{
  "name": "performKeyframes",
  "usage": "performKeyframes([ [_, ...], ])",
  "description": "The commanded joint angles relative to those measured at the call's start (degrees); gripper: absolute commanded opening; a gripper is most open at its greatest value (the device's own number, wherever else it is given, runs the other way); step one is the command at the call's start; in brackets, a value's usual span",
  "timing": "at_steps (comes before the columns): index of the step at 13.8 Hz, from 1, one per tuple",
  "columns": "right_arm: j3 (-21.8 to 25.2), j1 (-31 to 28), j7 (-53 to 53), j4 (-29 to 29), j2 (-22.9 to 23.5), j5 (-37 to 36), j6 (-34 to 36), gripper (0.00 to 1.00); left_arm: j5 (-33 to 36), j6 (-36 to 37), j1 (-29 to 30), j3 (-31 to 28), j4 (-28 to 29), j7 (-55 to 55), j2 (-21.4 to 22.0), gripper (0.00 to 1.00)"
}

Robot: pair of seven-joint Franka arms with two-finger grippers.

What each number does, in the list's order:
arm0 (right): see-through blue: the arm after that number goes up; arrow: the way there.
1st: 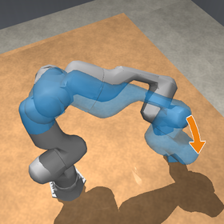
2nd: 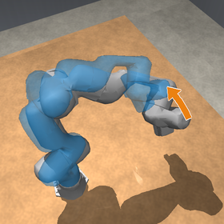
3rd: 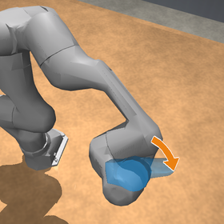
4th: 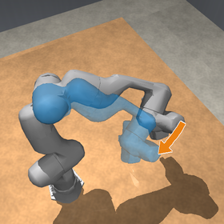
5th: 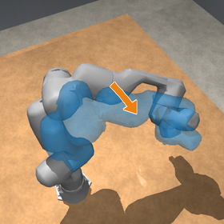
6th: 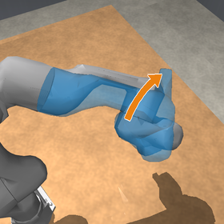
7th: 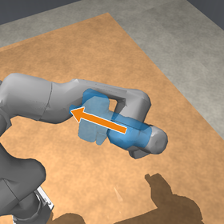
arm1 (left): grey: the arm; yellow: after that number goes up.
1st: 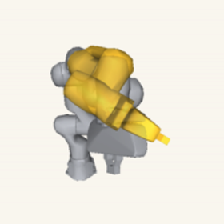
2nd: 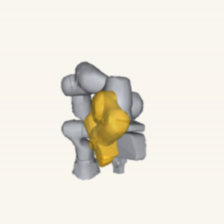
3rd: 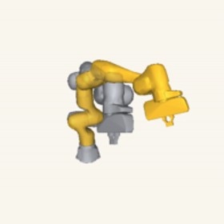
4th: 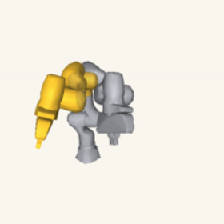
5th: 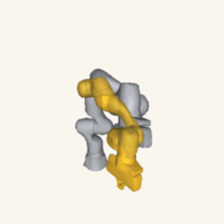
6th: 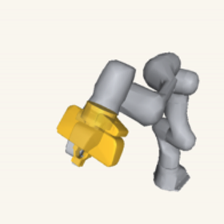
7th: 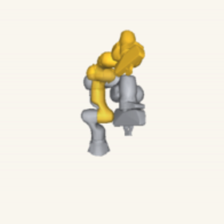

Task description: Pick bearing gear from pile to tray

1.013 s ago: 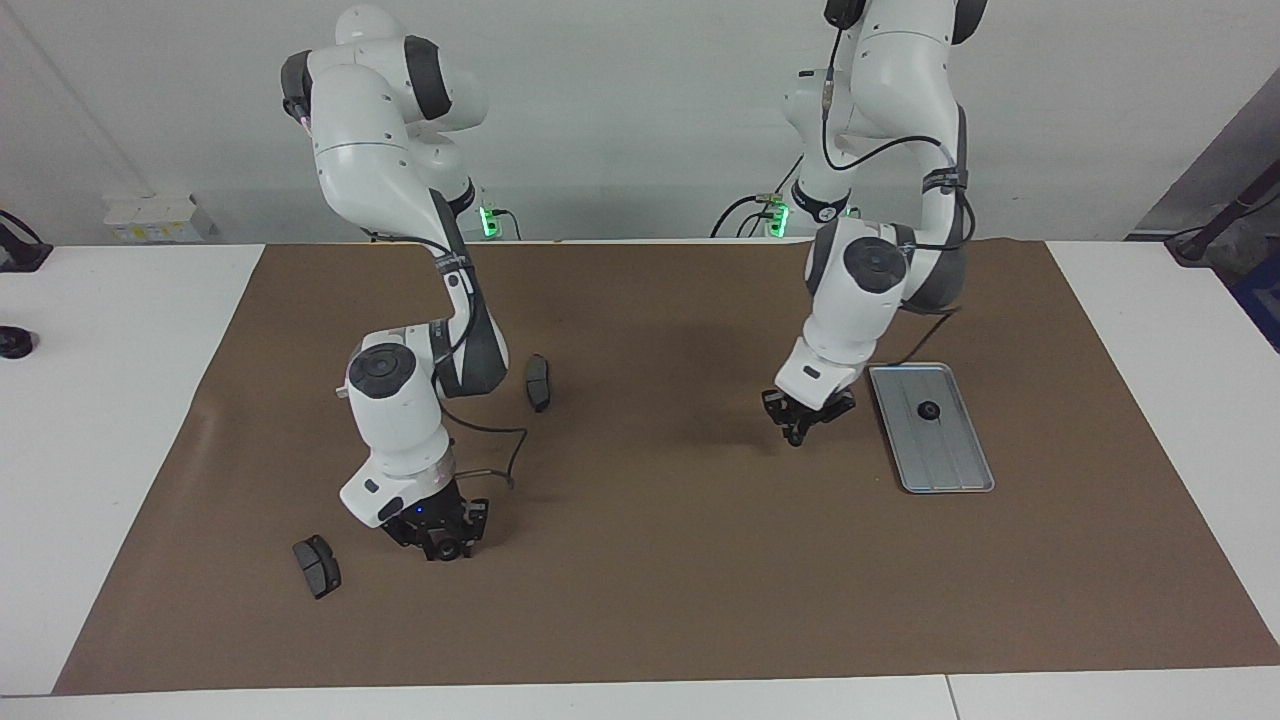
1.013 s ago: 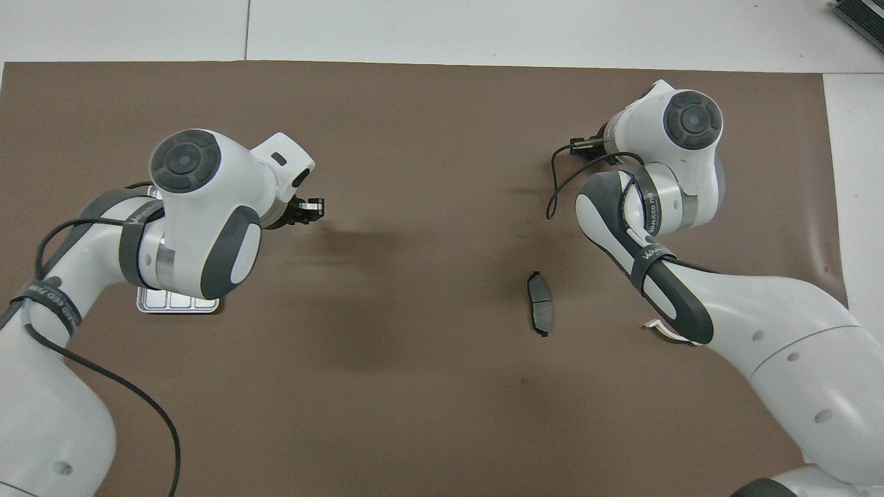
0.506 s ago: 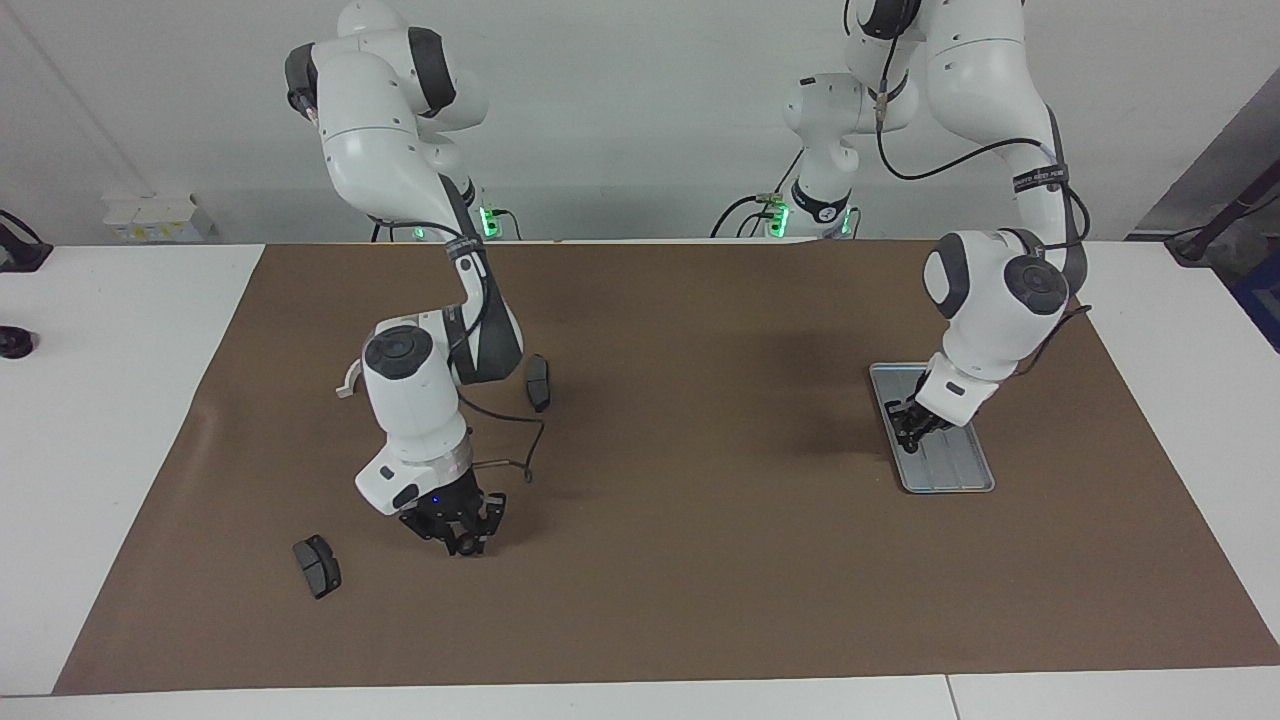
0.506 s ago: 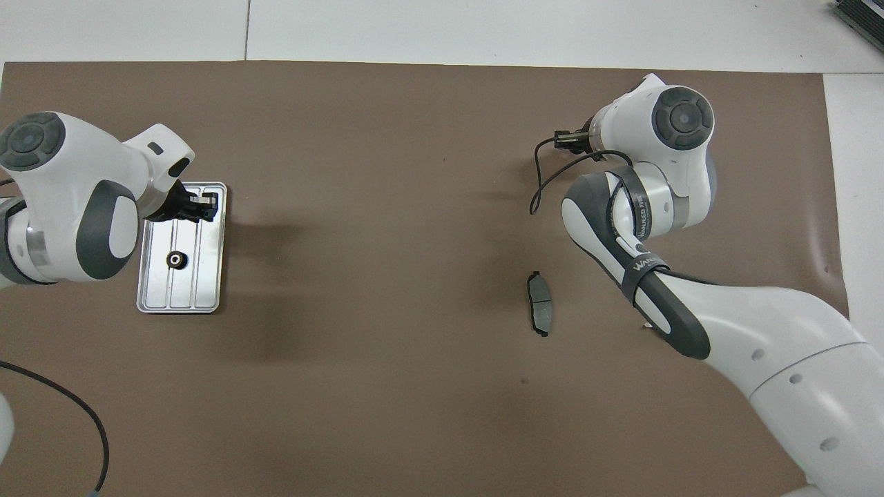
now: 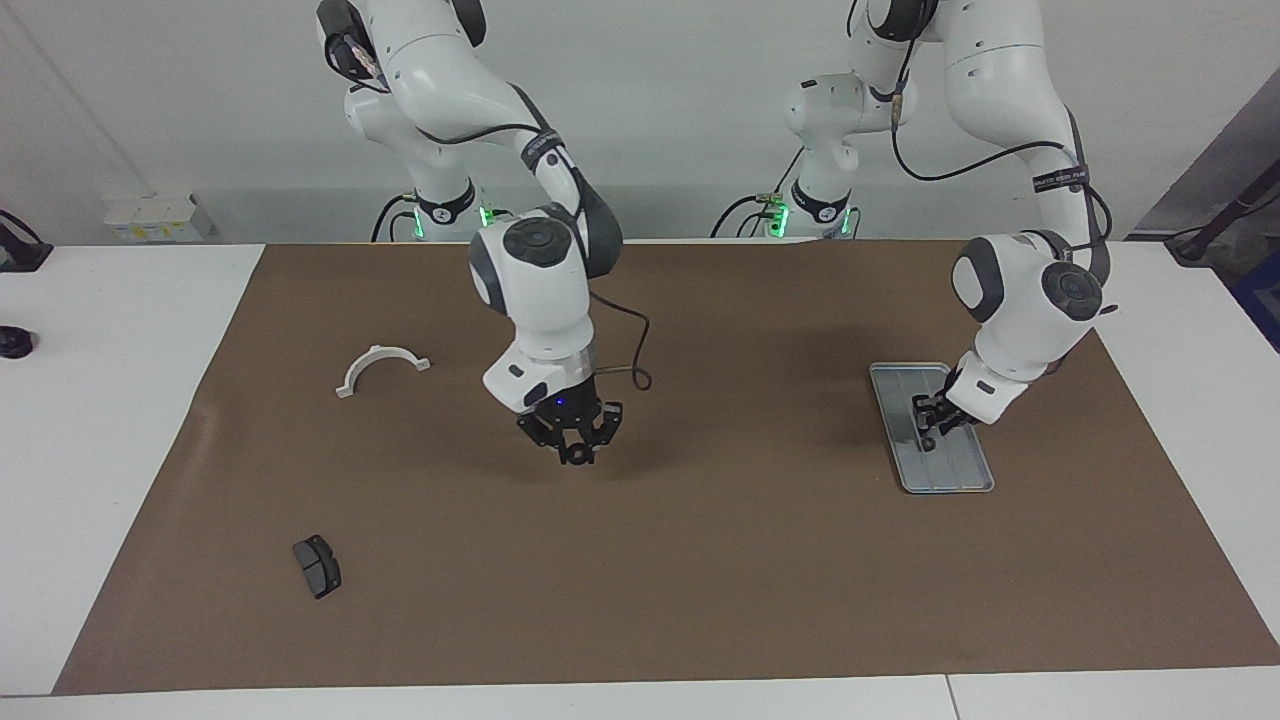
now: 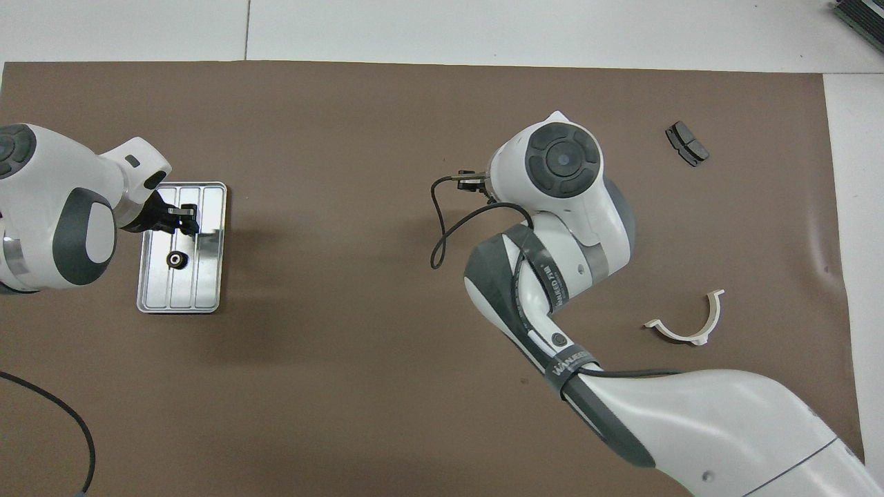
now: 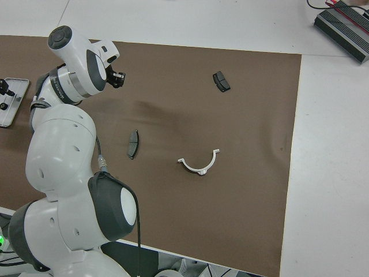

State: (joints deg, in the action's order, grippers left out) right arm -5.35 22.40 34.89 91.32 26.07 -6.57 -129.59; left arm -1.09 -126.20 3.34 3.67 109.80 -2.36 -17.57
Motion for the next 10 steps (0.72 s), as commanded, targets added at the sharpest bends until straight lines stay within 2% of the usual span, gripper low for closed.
performKeyframes([
  [1, 0.25, 4.47, 7.62, 1.76, -1.20, -0.99, 0.22, 0.00, 0.21, -0.62, -0.44, 0.10, -0.11, -0.36, 0.34, 0.64],
  [4, 0.25, 10.10, 14.91, 1.32, 0.03, -4.32, 0.22, 0.00, -0.41, -0.53, -1.66, 0.54, -2.31, 0.08, -0.28, 0.64],
  [7, 0.25, 15.12, 22.13, 0.00, 3.72, -6.96, -0.75, 0.00, -2.34, -0.88, -4.73, 0.46, -3.63, 3.14, -0.54, 0.64],
  [10, 0.16, 17.93, 23.11, 0.00, 5.74, -7.41, -1.88, 0.00, -2.34, -2.64, -7.55, 0.46, -3.54, 6.48, -0.54, 0.64],
])
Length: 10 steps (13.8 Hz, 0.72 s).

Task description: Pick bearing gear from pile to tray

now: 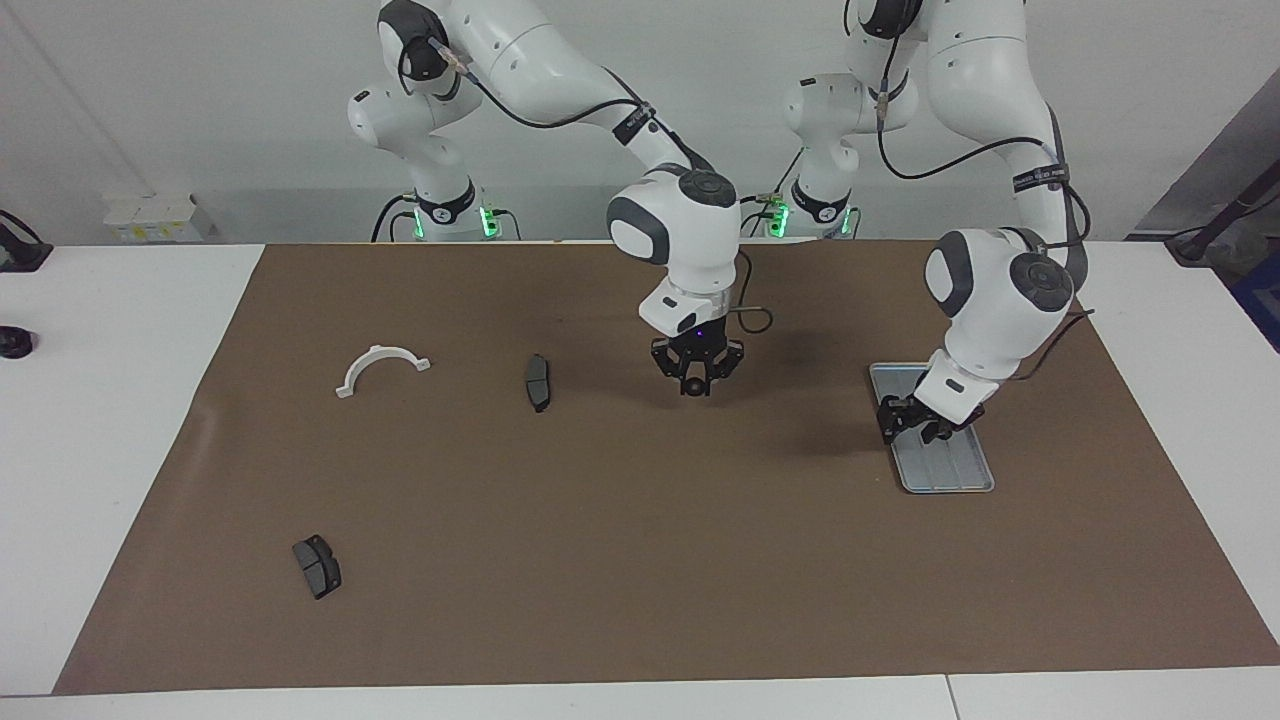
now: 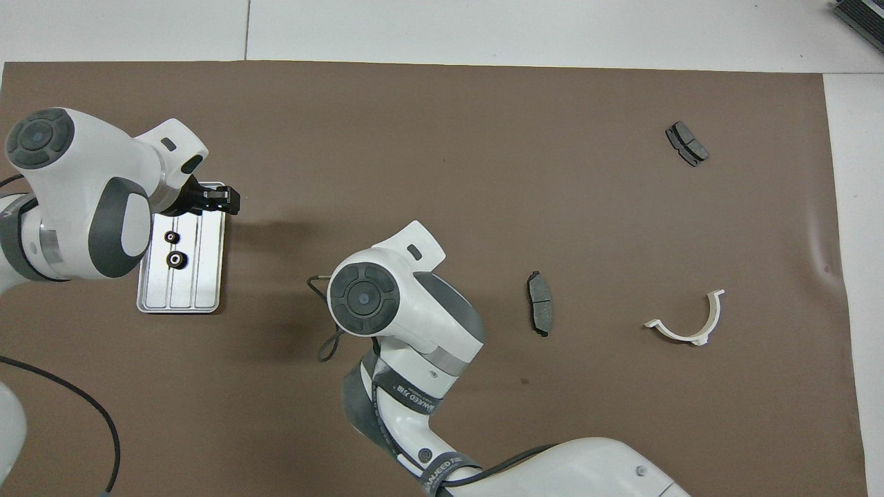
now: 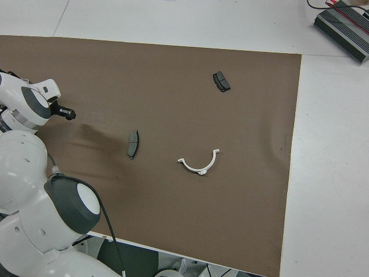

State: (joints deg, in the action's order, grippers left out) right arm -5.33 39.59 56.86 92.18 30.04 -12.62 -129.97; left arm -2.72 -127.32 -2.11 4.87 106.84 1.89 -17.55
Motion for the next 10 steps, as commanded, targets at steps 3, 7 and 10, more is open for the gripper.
performKeyframes([
  [3, 0.14, 1.28, 1.15, 0.28, 2.57, -1.79, -5.20, 0.00, -0.80, -4.77, -5.44, -0.74, -0.49, 6.36, -1.34, 0.64],
  [7, 0.14, 1.36, 1.15, 2.13, 2.57, -1.79, -7.06, 0.72, -1.32, -6.01, -6.77, -0.74, -0.58, 8.31, -1.52, 0.64],
  [10, 0.14, 0.40, 1.24, 2.48, 1.61, -1.71, -6.97, 1.00, -1.33, -7.23, -7.82, -0.74, -0.76, 10.15, -1.79, 0.64],
])
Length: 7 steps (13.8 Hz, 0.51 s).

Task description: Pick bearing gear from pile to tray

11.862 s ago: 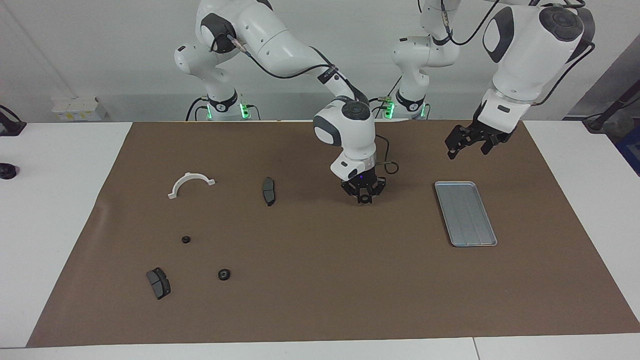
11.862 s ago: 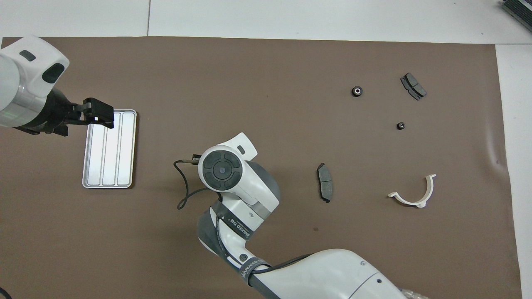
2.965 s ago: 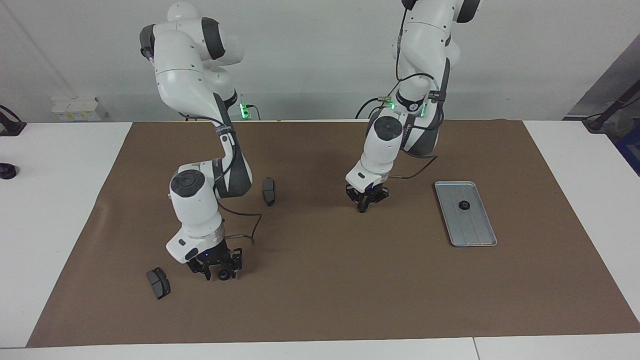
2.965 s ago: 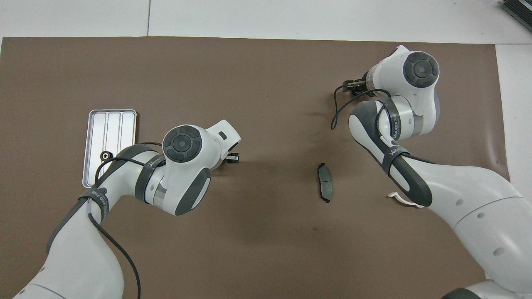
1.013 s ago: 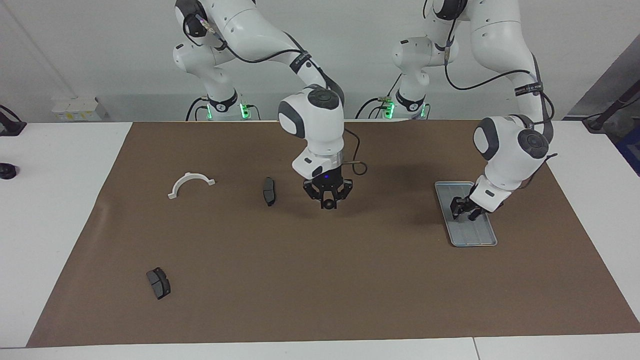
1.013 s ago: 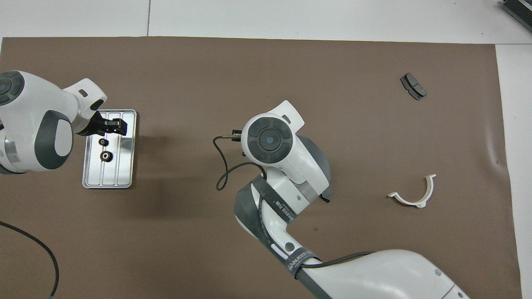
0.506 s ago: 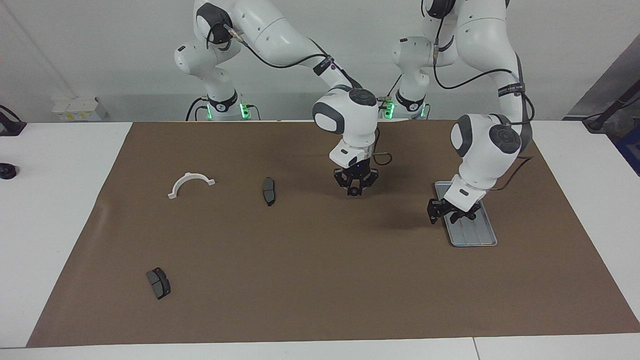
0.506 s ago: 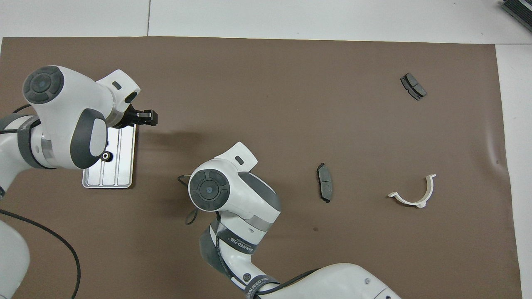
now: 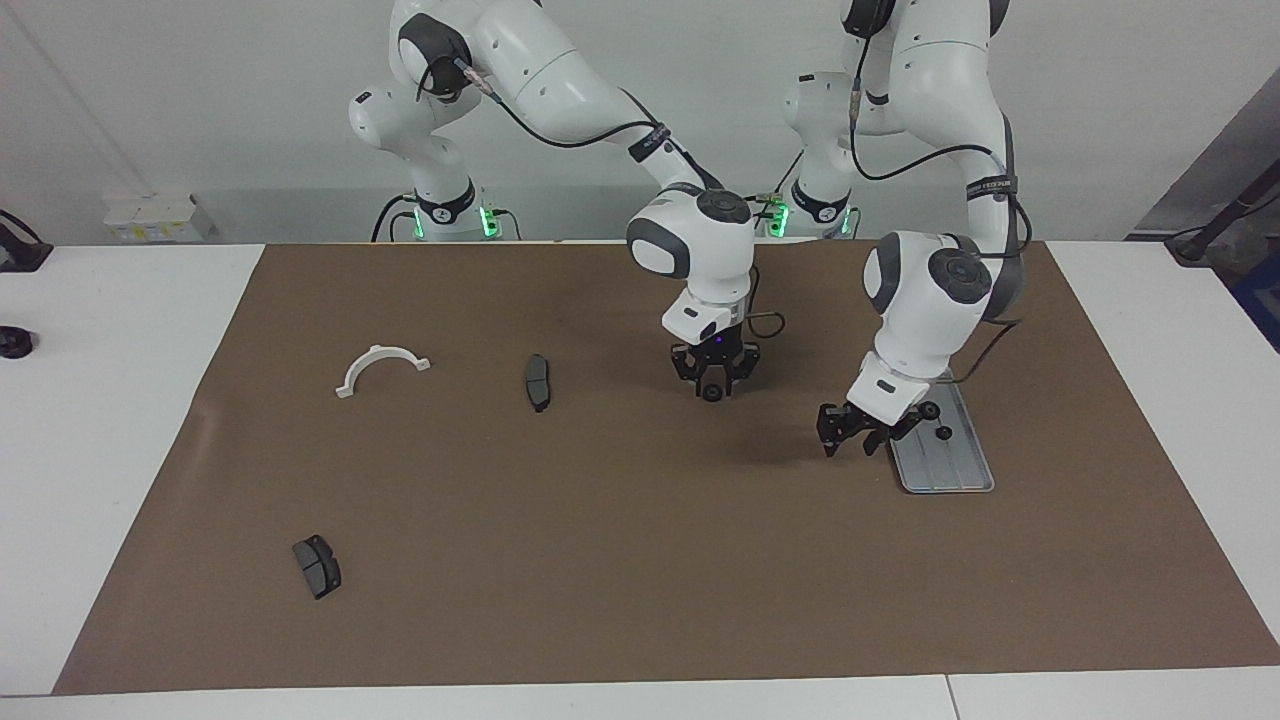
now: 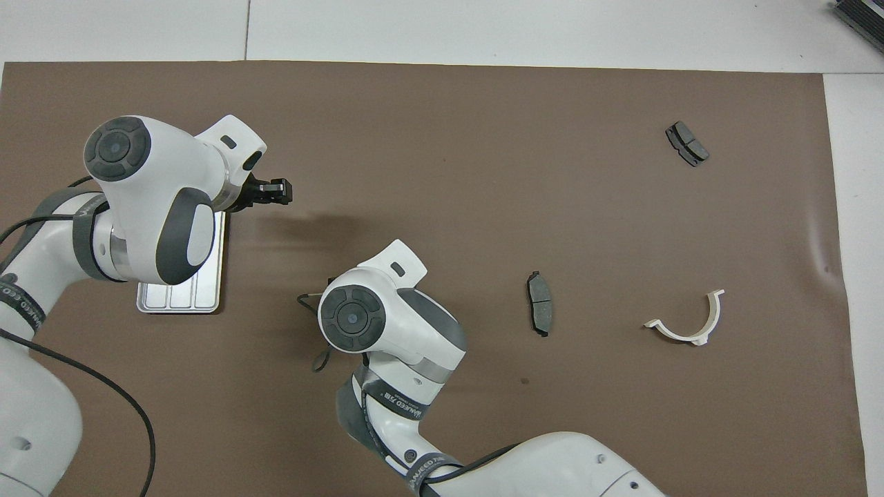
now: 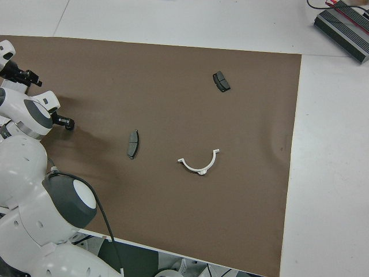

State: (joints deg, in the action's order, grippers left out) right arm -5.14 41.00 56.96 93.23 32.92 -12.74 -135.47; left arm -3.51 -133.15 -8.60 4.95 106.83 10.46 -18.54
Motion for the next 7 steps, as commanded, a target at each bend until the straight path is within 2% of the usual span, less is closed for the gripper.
performKeyframes([
  [1, -0.13, -2.49, 1.05, 2.91, -3.37, -1.50, -1.55, 1.00, -0.62, -2.45, -1.59, -0.82, -0.75, 1.76, -1.06, 0.64],
  [4, -0.22, -8.37, -0.26, 12.56, -13.37, -1.32, -1.99, 1.00, -0.54, -2.81, -4.57, -0.82, -1.18, 5.00, -1.94, 0.63],
  [7, -0.22, -13.99, -5.17, 20.48, -22.61, -0.70, -1.65, 1.00, -0.45, -2.81, -10.01, -1.00, -0.84, 10.00, -2.47, 0.63],
])
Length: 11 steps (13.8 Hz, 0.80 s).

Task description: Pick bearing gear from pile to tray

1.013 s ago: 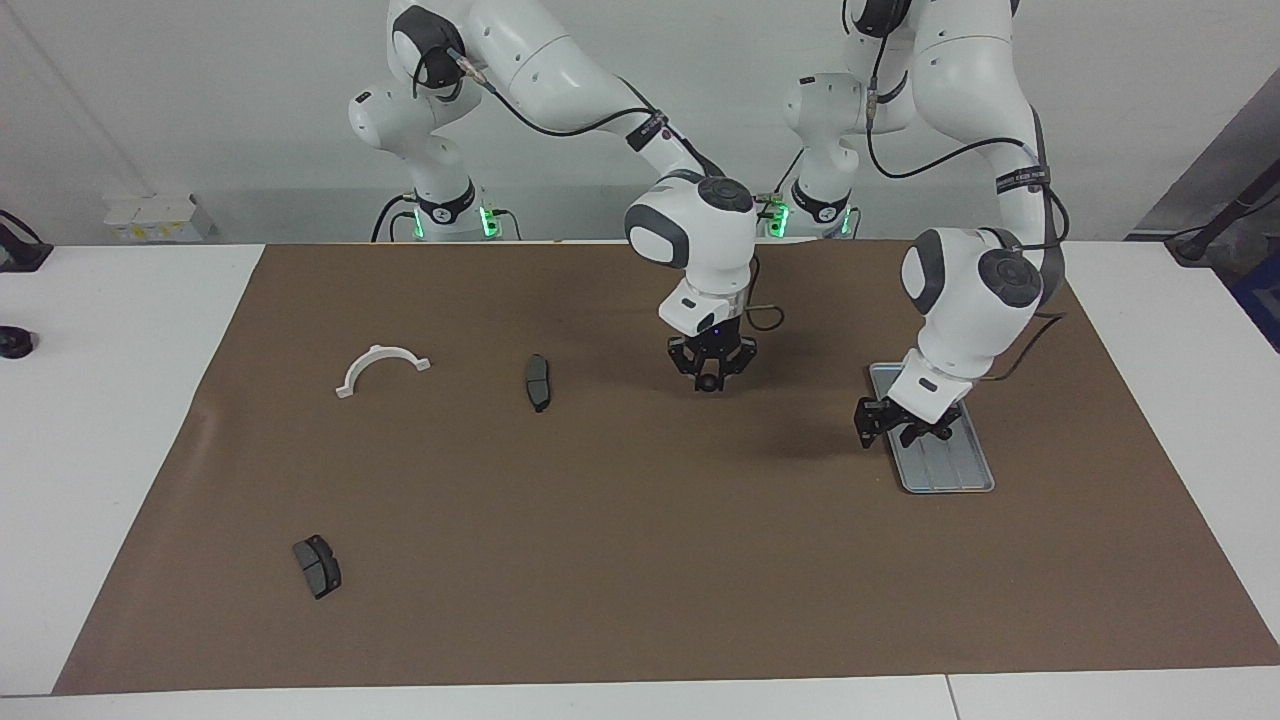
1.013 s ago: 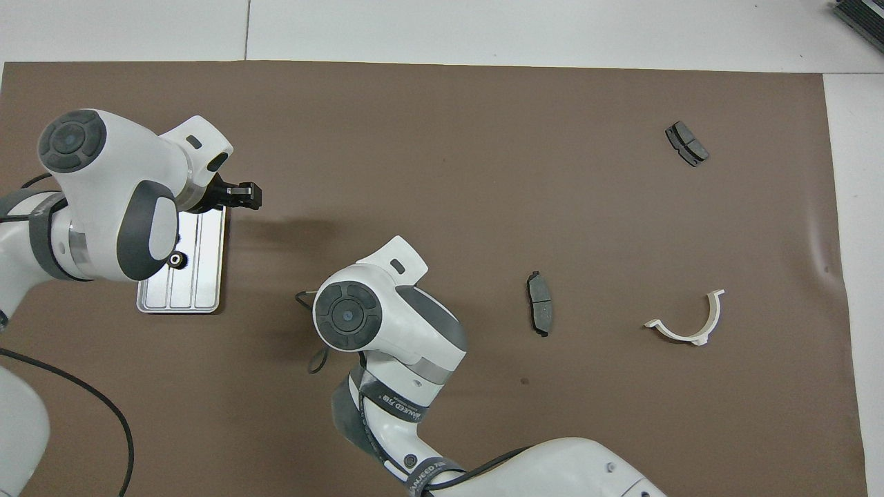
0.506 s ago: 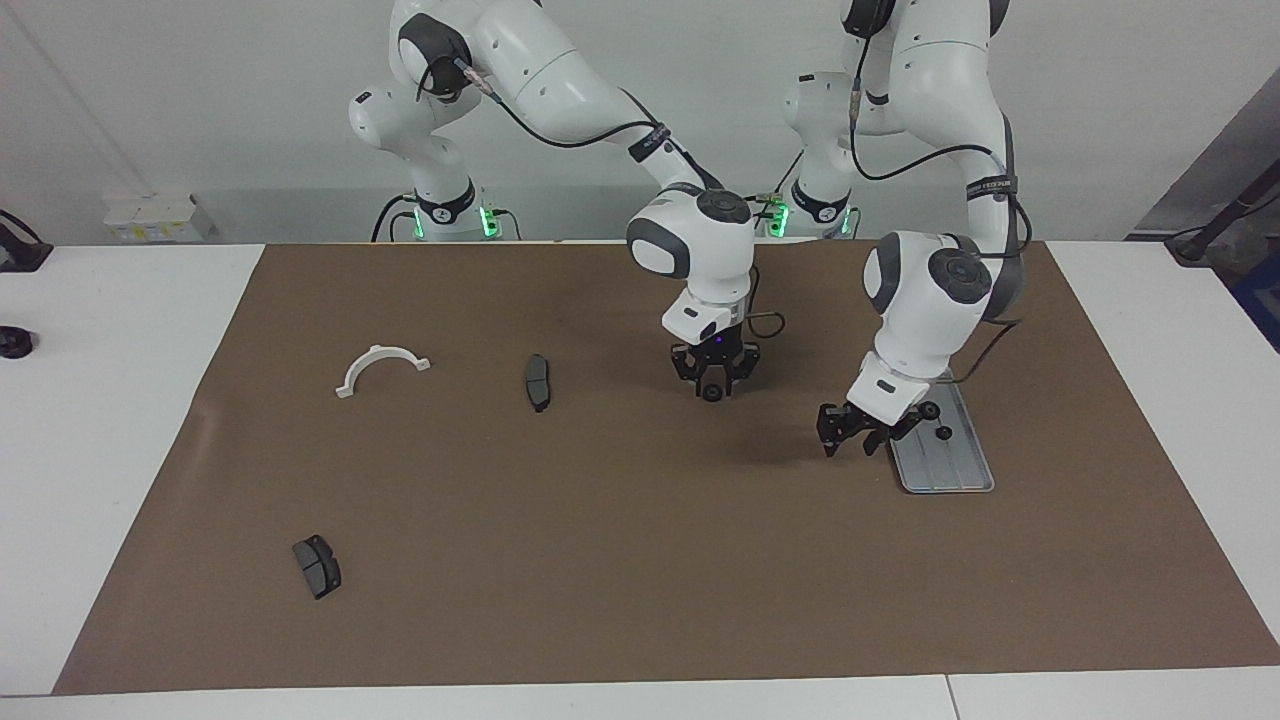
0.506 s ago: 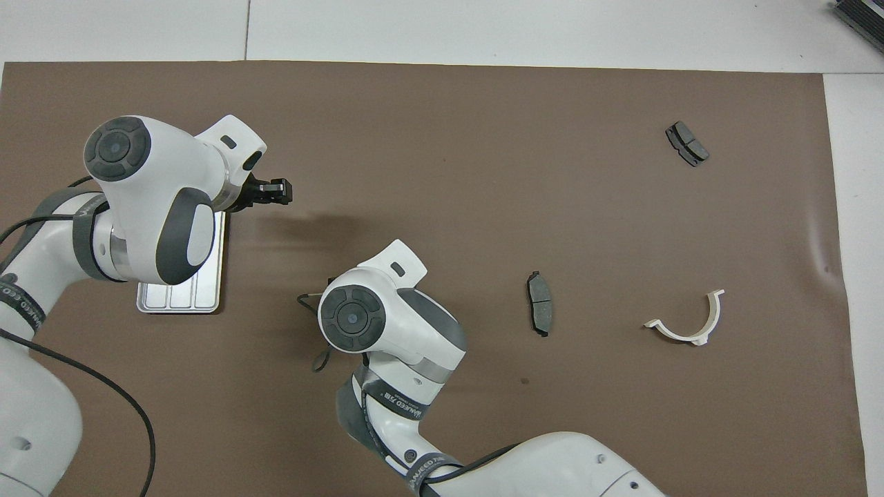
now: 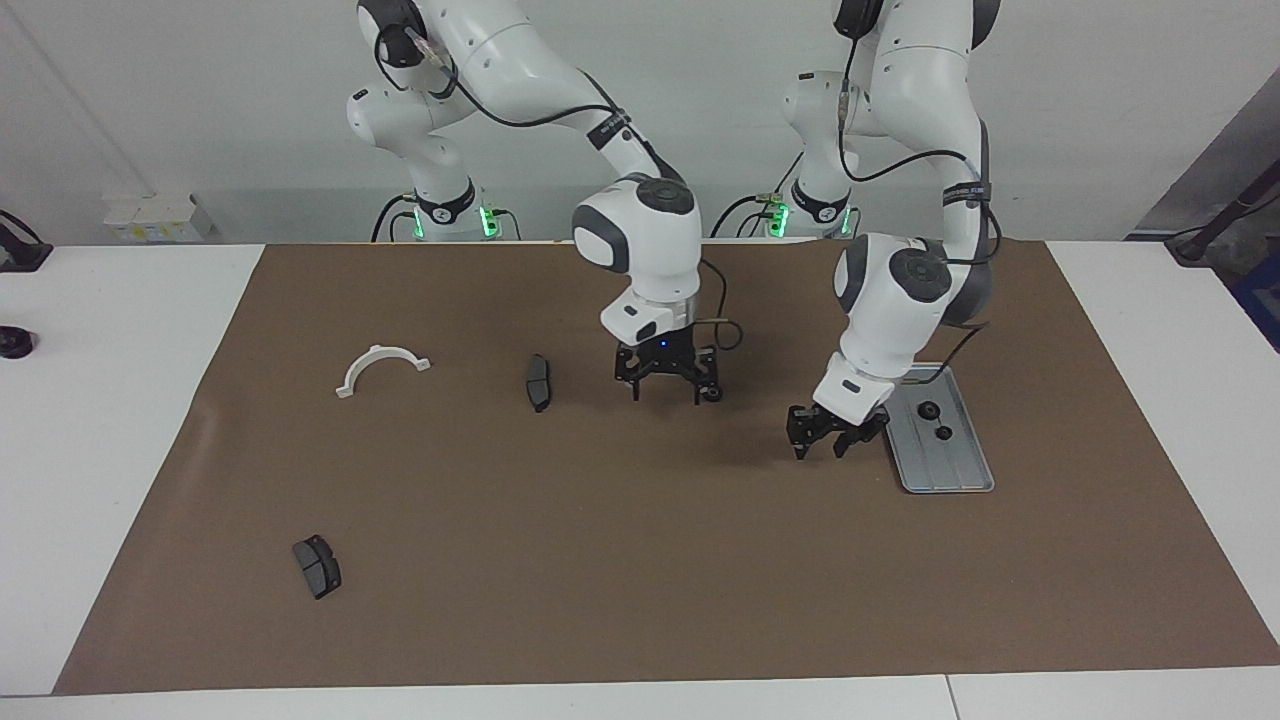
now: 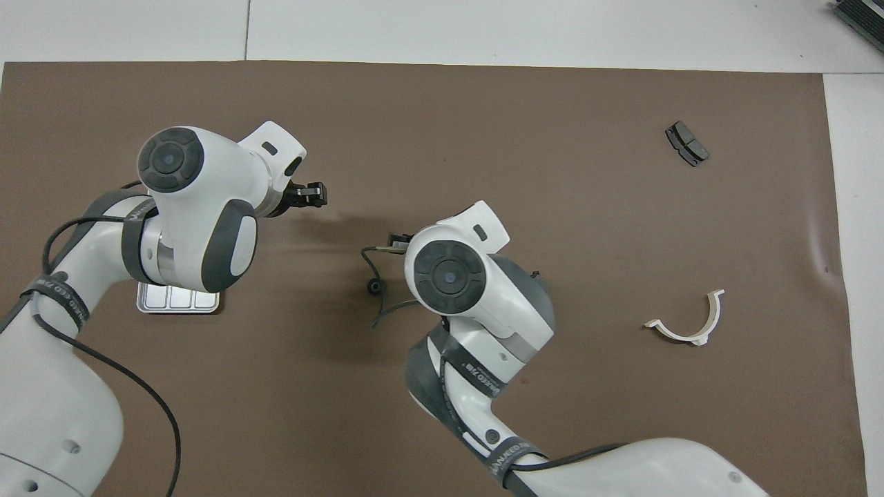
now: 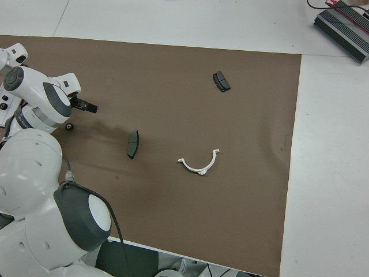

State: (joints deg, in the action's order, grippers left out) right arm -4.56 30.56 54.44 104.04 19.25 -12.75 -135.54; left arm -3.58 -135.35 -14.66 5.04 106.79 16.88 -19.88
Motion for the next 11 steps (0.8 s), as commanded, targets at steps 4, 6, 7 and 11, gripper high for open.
performKeyframes([
  [4, -0.71, -11.12, -7.06, 13.63, -16.33, 0.36, 2.54, 1.00, -0.29, 0.00, -9.50, -1.26, 2.01, 6.59, -0.69, 0.62],
  [6, -0.71, -15.25, -13.36, 14.52, -19.93, 0.97, 5.35, 1.00, -0.20, 0.61, -10.12, -1.26, 3.68, 7.21, -0.07, 0.61],
  [7, -0.63, -16.84, -16.70, 14.26, -21.25, 3.24, 7.63, 1.00, -0.29, 0.79, -10.65, -1.26, 4.82, 7.21, 0.19, 0.60],
  [11, -0.19, -24.40, -32.61, 6.03, -22.06, 10.99, 19.57, 1.00, -0.20, 4.12, -11.26, -1.17, 5.89, 7.55, 1.25, 0.56],
])
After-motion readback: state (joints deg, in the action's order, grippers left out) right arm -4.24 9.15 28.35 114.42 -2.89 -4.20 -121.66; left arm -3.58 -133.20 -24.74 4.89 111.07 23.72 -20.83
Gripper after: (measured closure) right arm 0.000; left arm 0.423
